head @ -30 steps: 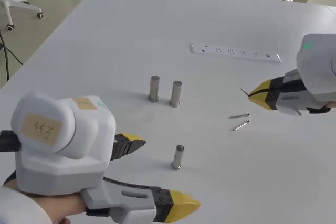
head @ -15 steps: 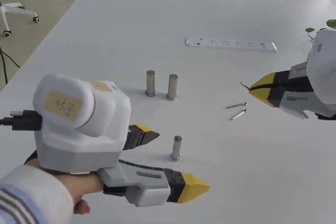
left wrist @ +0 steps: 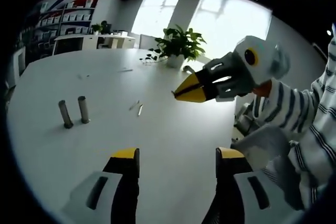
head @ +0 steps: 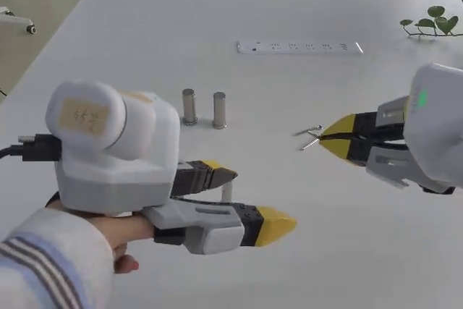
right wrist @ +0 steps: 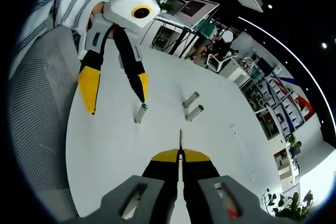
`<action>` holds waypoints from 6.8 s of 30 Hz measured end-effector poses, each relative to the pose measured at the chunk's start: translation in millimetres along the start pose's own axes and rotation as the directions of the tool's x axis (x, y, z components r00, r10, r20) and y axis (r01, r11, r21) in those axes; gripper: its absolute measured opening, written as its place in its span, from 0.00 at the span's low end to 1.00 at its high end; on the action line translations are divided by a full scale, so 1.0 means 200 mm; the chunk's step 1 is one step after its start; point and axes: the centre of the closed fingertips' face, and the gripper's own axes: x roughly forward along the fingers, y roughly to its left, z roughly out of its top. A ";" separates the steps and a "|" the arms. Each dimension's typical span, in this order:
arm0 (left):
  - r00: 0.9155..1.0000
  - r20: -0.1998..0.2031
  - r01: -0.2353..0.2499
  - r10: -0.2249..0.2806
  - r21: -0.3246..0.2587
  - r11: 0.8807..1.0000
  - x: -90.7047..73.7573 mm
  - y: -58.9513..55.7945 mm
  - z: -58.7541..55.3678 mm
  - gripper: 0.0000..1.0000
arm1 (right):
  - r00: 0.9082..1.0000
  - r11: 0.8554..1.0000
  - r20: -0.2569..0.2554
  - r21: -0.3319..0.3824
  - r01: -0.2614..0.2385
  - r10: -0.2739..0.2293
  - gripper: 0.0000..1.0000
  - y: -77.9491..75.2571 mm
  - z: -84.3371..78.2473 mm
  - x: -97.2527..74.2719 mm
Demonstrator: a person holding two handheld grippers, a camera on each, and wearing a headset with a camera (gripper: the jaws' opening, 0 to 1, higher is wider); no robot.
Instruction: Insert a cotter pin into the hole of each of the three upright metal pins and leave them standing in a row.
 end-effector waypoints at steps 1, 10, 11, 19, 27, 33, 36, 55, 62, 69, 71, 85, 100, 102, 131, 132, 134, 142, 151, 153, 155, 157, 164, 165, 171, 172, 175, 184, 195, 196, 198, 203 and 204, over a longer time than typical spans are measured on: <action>1.000 0.004 0.004 -0.004 -0.001 1.000 0.00 0.00 0.01 0.53 | 1.000 1.000 -0.002 -0.002 -0.002 0.002 0.00 0.01 -0.01 0.00; 0.998 0.045 0.048 -0.047 -0.034 0.998 0.05 -0.03 0.08 0.41 | 1.000 1.000 -0.002 0.002 -0.018 0.018 0.00 0.10 -0.02 -0.03; 0.998 0.048 0.052 -0.050 -0.038 0.998 0.06 -0.03 0.08 0.39 | 1.000 1.000 -0.005 -0.001 -0.022 0.022 0.00 0.10 -0.02 -0.03; 0.995 0.057 0.080 -0.077 -0.055 0.995 0.12 -0.07 0.11 0.32 | 0.999 0.998 -0.028 -0.042 -0.045 0.044 0.00 0.15 -0.04 -0.05; 0.993 0.062 0.102 -0.097 -0.076 0.992 0.16 -0.10 0.12 0.26 | 0.998 0.995 -0.038 -0.079 -0.056 0.053 0.00 0.18 -0.02 -0.03; 0.994 0.059 0.099 -0.095 -0.087 0.991 0.17 -0.09 0.12 0.23 | 0.997 0.994 -0.034 -0.087 -0.065 0.063 0.00 0.19 -0.01 -0.02; 0.994 0.059 0.099 -0.094 -0.098 0.990 0.17 -0.09 0.12 0.21 | 0.997 0.993 -0.029 -0.091 -0.069 0.067 0.00 0.20 0.00 -0.02; 0.994 0.051 0.102 -0.095 -0.149 0.984 0.19 -0.07 0.09 0.02 | 0.995 0.990 -0.004 -0.104 -0.097 0.097 0.00 0.25 0.06 0.00; 0.995 0.053 0.093 -0.086 -0.158 0.983 0.18 -0.05 0.09 0.00 | 0.995 0.990 0.004 -0.100 -0.096 0.097 0.00 0.24 0.06 0.00; 0.994 0.062 0.095 -0.085 -0.171 0.981 0.18 -0.05 0.09 0.00 | 0.996 0.990 0.006 -0.107 -0.092 0.094 0.00 0.24 0.07 0.00; 0.994 0.065 0.093 -0.083 -0.176 0.980 0.18 -0.05 0.09 0.00 | 0.996 0.990 0.007 -0.110 -0.091 0.092 0.00 0.24 0.07 0.00; 0.996 0.059 0.081 -0.068 -0.276 0.958 0.18 -0.04 0.08 0.00 | 0.996 0.987 0.002 -0.134 -0.090 0.091 0.00 0.24 0.07 -0.01; 0.997 0.054 0.075 -0.062 -0.268 0.961 0.15 -0.04 0.08 0.00 | 0.994 0.983 0.051 -0.163 -0.085 0.095 0.00 0.26 0.10 -0.01; 0.996 0.056 0.077 -0.065 -0.255 0.964 0.14 -0.04 0.08 0.00 | 0.993 0.983 0.071 -0.166 -0.084 0.096 0.07 0.26 0.10 -0.02; 0.985 0.072 0.151 -0.155 0.056 0.987 0.00 -0.13 0.10 0.00 | 0.772 0.720 0.430 0.321 -0.616 0.469 0.24 0.28 0.21 -0.11; 0.985 0.073 0.153 -0.158 0.068 0.986 0.00 -0.14 0.10 0.00 | 0.764 0.714 0.431 0.314 -0.625 0.479 0.24 0.29 0.22 -0.11; 0.984 0.077 0.156 -0.163 0.085 0.984 -0.01 -0.14 0.11 0.00 | 0.734 0.680 0.437 0.310 -0.665 0.519 0.23 0.34 0.23 -0.12; 0.979 0.076 0.175 -0.188 0.154 0.973 -0.03 -0.17 0.11 0.00 | 0.684 0.618 0.467 0.314 -0.721 0.561 0.16 0.39 0.26 -0.12; 0.975 0.051 0.201 -0.218 0.226 0.953 -0.03 -0.19 0.09 0.00 | 0.679 0.595 0.468 0.339 -0.729 0.565 0.04 0.41 0.27 -0.12; 0.973 0.049 0.207 -0.223 0.230 0.951 -0.03 -0.20 0.09 0.00 | 0.678 0.591 0.468 0.343 -0.730 0.567 0.01 0.41 0.27 -0.13; 0.973 0.047 0.208 -0.226 0.243 0.947 -0.03 -0.20 0.09 0.00 | 0.684 0.586 0.465 0.360 -0.726 0.562 0.00 0.41 0.27 -0.12; 0.973 0.042 0.209 -0.226 0.254 0.944 -0.03 -0.20 0.09 0.00 | 0.679 0.578 0.469 0.361 -0.731 0.565 0.00 0.42 0.27 -0.13; 0.972 0.043 0.208 -0.230 0.283 0.936 -0.04 -0.20 0.08 0.00 | 0.673 0.590 0.475 0.335 -0.734 0.567 0.00 0.41 0.28 -0.13; 0.972 0.044 0.208 -0.229 0.286 0.936 -0.04 -0.20 0.08 0.00 | 0.675 0.596 0.473 0.330 -0.732 0.567 0.00 0.41 0.28 -0.13; 0.974 0.038 0.204 -0.225 0.305 0.930 -0.04 -0.18 0.07 0.00 | 0.696 0.665 0.453 0.259 -0.700 0.557 0.00 0.42 0.29 -0.13; 0.975 0.036 0.198 -0.220 0.313 0.929 -0.04 -0.18 0.07 0.00 | 0.699 0.673 0.449 0.250 -0.696 0.556 0.00 0.40 0.28 -0.11; 0.977 0.031 0.186 -0.209 0.343 0.921 -0.03 -0.17 0.06 0.00 | 0.705 0.683 0.439 0.240 -0.690 0.558 0.00 0.39 0.27 -0.10; 0.987 0.004 0.147 -0.160 0.380 0.913 -0.03 -0.09 0.03 0.01 | 0.736 0.720 0.390 0.221 -0.658 0.553 0.00 0.38 0.26 -0.07; 0.999 -0.003 0.031 -0.033 0.390 0.920 -0.04 0.11 0.01 0.26 | 0.780 0.758 0.241 0.194 -0.622 0.578 0.00 0.40 0.14 0.05; 1.000 0.004 -0.001 0.000 0.393 0.920 -0.05 0.15 0.01 0.28 | 0.787 0.768 0.223 0.185 -0.613 0.575 0.00 0.39 0.13 0.06; 1.000 0.001 -0.023 0.025 0.404 0.915 -0.05 0.19 0.01 0.33 | 0.793 0.772 0.210 0.189 -0.607 0.572 0.00 0.39 0.11 0.09; 0.999 -0.018 -0.024 0.034 0.389 0.921 -0.05 0.26 -0.01 0.30 | 0.812 0.789 0.156 0.194 -0.584 0.563 0.00 0.37 0.06 0.16; 1.000 -0.016 -0.019 0.027 0.378 0.926 -0.04 0.27 -0.01 0.30 | 0.812 0.788 0.157 0.194 -0.584 0.563 0.00 0.36 0.07 0.17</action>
